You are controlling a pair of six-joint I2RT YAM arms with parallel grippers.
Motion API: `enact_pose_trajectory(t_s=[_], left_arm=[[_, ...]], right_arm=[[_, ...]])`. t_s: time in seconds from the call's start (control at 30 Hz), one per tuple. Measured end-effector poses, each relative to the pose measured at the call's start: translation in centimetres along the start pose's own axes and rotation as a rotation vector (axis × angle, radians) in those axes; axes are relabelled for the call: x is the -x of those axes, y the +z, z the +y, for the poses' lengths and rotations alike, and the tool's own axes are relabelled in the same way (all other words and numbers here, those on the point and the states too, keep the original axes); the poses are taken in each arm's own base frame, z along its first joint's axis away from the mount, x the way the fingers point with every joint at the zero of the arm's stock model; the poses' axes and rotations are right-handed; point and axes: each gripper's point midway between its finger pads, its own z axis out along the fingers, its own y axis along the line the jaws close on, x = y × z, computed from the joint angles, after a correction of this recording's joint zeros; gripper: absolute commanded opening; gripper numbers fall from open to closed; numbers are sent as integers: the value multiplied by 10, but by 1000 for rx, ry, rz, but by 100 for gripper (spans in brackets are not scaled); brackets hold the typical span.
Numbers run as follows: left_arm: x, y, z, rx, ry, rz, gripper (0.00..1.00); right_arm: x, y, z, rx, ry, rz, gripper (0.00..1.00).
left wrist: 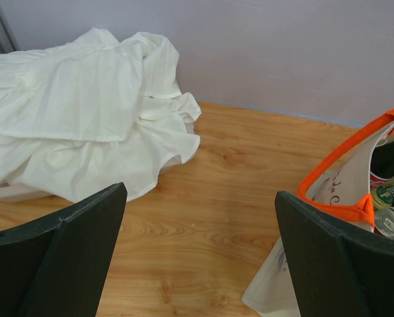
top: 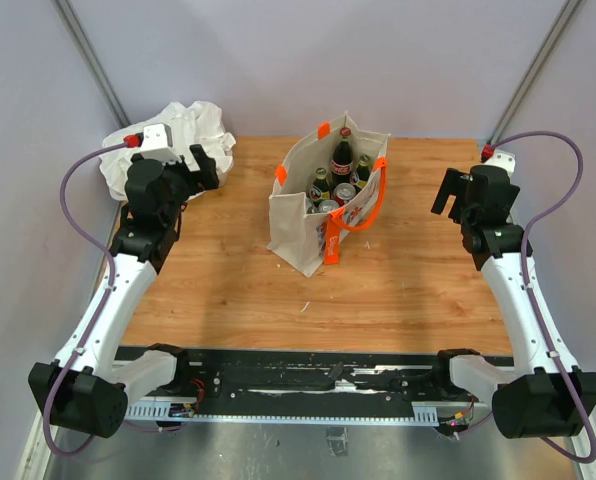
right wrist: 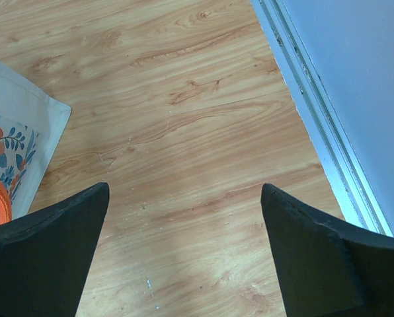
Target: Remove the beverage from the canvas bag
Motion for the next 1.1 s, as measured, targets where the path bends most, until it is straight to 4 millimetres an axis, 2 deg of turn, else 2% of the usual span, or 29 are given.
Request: enact_pose_trajectory(t_s=[0.43, 0.6, 0.67, 0.83, 0.87, 1.0, 1.1], left_arm=[[-8, -1, 1, -4, 0, 8, 100], [-11, -2, -10, -64, -8, 23, 100], [-11, -2, -15, -89, -20, 28, 100], [-6, 6, -30, -145, -63, 36, 100], [-3, 7, -34, -165, -75, 32, 100], [-13, 17, -52, -248, -107, 69, 99], [-15, 17, -67, -312, -121, 72, 87]], right_arm=[[8, -4, 10, 63, 3, -31, 98], [14, -9, 19, 121, -16, -51, 100], [14, -10, 25, 147, -32, -56, 96], [24, -21, 52, 249, -89, -81, 82], [30, -25, 60, 281, -96, -93, 80], [55, -34, 93, 393, -124, -144, 68], [69, -39, 124, 482, -155, -172, 56]])
